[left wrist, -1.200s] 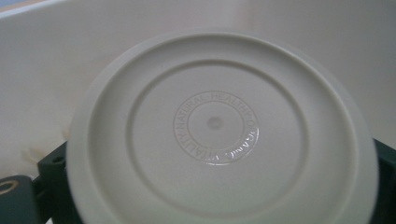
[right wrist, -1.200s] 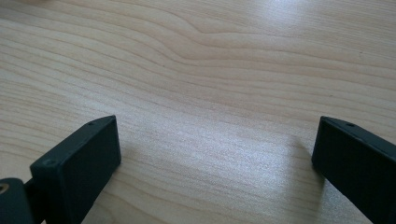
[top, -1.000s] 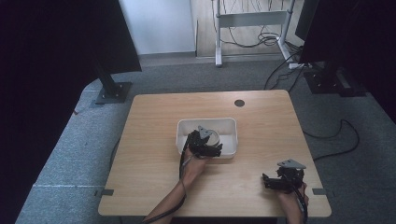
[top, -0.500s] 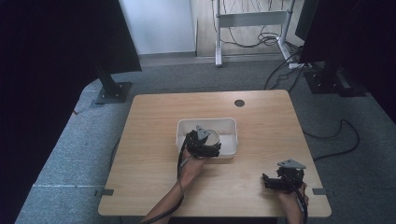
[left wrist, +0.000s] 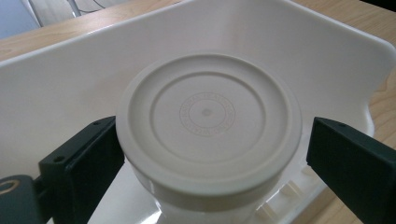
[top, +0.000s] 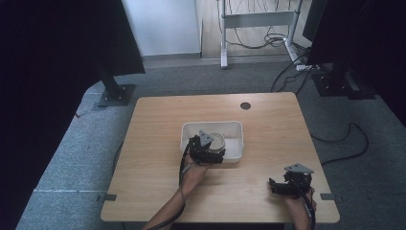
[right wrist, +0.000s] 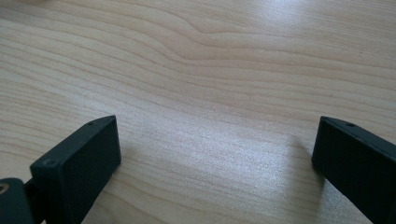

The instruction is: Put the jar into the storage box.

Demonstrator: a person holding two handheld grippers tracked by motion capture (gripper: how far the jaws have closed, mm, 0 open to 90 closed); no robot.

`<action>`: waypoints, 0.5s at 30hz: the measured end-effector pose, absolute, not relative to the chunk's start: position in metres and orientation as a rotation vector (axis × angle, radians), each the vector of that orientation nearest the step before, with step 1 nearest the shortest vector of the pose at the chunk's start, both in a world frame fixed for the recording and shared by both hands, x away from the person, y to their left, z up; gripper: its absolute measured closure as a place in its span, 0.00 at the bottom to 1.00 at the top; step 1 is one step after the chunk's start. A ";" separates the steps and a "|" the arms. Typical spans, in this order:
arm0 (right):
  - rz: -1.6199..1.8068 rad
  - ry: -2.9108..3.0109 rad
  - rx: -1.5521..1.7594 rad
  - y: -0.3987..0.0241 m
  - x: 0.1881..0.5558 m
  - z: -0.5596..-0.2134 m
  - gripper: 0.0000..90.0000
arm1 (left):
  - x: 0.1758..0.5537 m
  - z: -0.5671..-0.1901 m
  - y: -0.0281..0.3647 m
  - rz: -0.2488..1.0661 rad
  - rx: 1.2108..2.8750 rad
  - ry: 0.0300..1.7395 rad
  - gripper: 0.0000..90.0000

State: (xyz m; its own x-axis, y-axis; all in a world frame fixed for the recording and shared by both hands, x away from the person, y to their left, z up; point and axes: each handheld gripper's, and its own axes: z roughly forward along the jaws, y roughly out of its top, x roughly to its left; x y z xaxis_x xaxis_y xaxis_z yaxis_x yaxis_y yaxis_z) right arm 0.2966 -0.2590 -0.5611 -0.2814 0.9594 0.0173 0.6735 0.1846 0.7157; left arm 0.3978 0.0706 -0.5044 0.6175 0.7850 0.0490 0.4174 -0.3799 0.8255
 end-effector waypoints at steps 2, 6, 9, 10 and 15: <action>0.870 2.028 1.530 -0.259 0.297 -0.561 0.01 | 0.396 -0.504 0.073 0.557 2.012 0.942 0.05; 0.870 2.027 1.530 -0.259 0.297 -0.561 0.01 | 0.393 -0.502 0.077 0.558 2.005 0.934 0.05; 0.870 2.028 1.530 -0.259 0.297 -0.561 0.01 | 0.390 -0.500 0.079 0.562 2.000 0.923 0.05; 0.870 2.028 1.530 -0.259 0.297 -0.561 0.01 | 0.389 -0.499 0.080 0.564 1.999 0.920 0.05; 0.870 2.028 1.530 -0.259 0.297 -0.561 0.01 | 0.383 -0.493 0.085 0.566 1.996 0.903 0.05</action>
